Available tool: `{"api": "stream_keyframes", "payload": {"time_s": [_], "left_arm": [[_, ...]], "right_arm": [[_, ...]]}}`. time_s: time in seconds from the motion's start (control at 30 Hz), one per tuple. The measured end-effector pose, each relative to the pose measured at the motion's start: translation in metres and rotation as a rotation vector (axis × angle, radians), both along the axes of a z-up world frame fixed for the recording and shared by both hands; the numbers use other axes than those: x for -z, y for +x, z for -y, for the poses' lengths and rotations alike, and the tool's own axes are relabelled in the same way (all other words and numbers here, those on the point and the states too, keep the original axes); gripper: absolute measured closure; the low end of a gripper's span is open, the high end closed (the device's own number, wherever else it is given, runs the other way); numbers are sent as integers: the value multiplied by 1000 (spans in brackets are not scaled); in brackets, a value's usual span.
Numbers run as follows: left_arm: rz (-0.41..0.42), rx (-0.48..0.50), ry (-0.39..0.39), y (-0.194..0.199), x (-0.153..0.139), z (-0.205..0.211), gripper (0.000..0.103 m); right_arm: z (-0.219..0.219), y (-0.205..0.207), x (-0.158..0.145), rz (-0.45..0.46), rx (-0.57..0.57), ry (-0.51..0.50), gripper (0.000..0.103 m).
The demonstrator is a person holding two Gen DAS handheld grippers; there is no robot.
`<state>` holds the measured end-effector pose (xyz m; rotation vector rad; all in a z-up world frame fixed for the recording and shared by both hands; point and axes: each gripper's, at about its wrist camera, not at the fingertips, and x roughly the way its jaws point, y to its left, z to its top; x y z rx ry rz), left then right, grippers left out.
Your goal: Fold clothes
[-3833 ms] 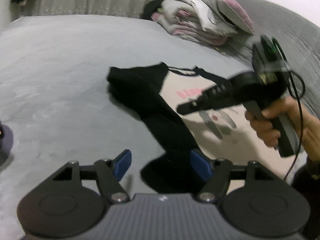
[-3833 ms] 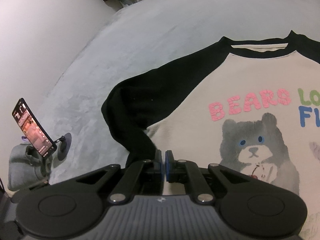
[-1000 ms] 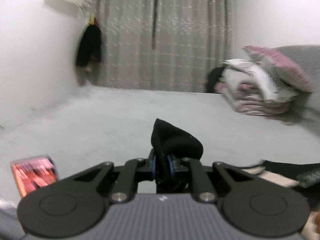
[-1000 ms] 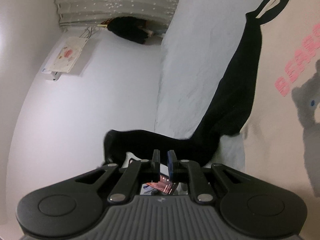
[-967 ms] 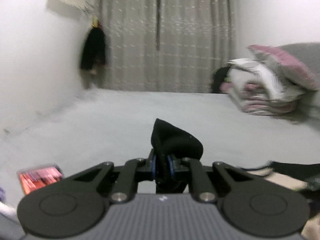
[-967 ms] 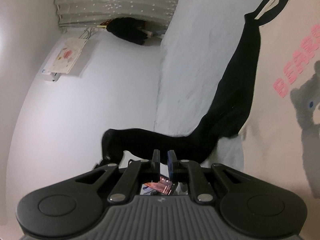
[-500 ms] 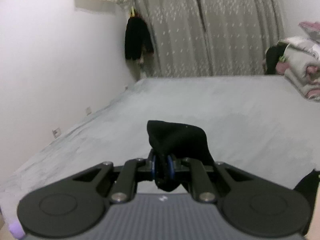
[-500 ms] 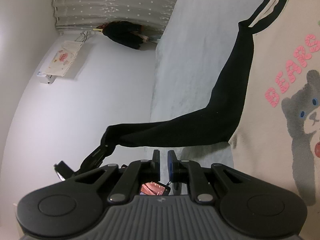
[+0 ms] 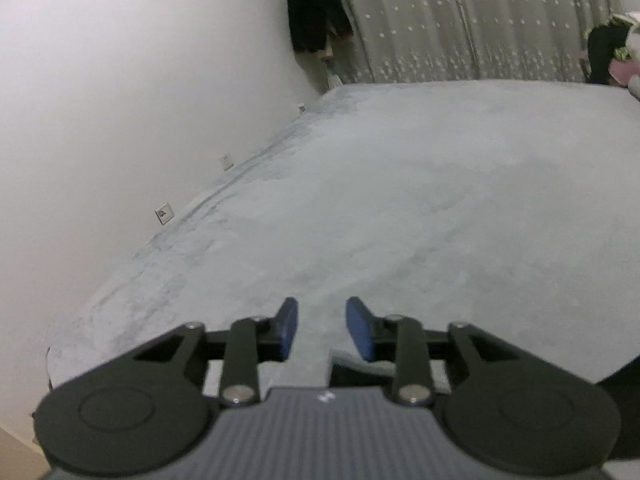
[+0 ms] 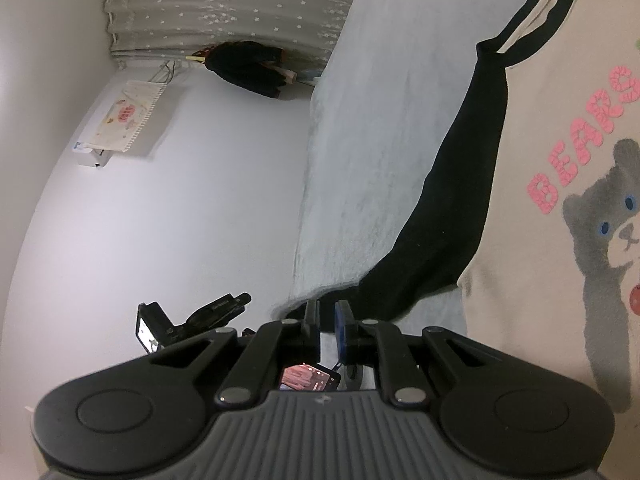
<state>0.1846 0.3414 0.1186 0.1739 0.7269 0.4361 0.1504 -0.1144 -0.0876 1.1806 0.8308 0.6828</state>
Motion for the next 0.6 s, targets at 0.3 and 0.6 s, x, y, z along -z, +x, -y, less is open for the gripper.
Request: {"api": "stream_keyframes", "payload": {"time_s": [0.3,0.6], "left_arm": [[42,42,-18,-12,-22,6,60],[84,138,-38,-29,-32,54,52]], "right_arm": [[-1,1,2,-8,-6,-2,90],[-1,2,1,-9,-9,-4,89]]}}
